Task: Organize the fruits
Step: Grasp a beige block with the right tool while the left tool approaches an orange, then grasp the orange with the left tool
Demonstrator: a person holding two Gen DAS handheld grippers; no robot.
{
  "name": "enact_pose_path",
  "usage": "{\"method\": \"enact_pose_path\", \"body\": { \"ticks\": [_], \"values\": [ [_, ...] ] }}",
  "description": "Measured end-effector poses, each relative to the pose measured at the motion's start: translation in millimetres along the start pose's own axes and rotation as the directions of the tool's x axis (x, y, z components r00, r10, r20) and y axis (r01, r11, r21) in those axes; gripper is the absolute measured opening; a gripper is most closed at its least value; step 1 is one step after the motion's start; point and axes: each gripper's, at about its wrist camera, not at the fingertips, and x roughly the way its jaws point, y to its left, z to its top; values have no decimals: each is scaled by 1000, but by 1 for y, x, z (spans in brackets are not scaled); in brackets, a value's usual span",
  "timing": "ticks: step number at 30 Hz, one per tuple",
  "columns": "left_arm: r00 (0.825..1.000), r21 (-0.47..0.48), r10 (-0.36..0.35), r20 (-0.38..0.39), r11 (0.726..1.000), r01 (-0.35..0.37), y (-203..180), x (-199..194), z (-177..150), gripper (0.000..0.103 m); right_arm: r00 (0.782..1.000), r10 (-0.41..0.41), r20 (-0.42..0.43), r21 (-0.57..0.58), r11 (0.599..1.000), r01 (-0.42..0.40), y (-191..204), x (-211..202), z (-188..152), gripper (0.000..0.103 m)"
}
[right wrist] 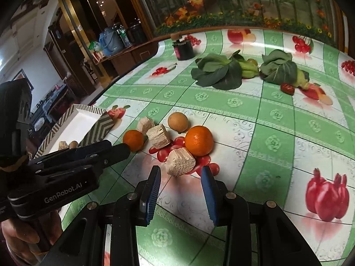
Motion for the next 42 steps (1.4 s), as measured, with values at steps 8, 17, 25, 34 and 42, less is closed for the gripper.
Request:
{"method": "enact_pose_path", "body": {
  "ticks": [8,17,25,34,42],
  "values": [
    [1000,-10,-25,3,1000,25,5,1,3,40,1000,-13,-1,-8,1000,13,2,17,5,36],
    [999,-26,10,-34,1000,-10,7,11,2,40,1000,-22,9,-31,999,22,-1,16,6,30],
    [998,7,59,-34,998,-59,-4,14,9,40,997,-64,40,-36,997,65,-11,-8,6,30],
    [996,25,80,-25,997,-79,-8,30,14,40,998,-55,22,-36,998,56,-13,-6,4,30],
    [999,15,42,-11,999,-42,-2,26,12,29,999,-46,3,-51,998,46,-9,-1,0,30]
  ]
}}
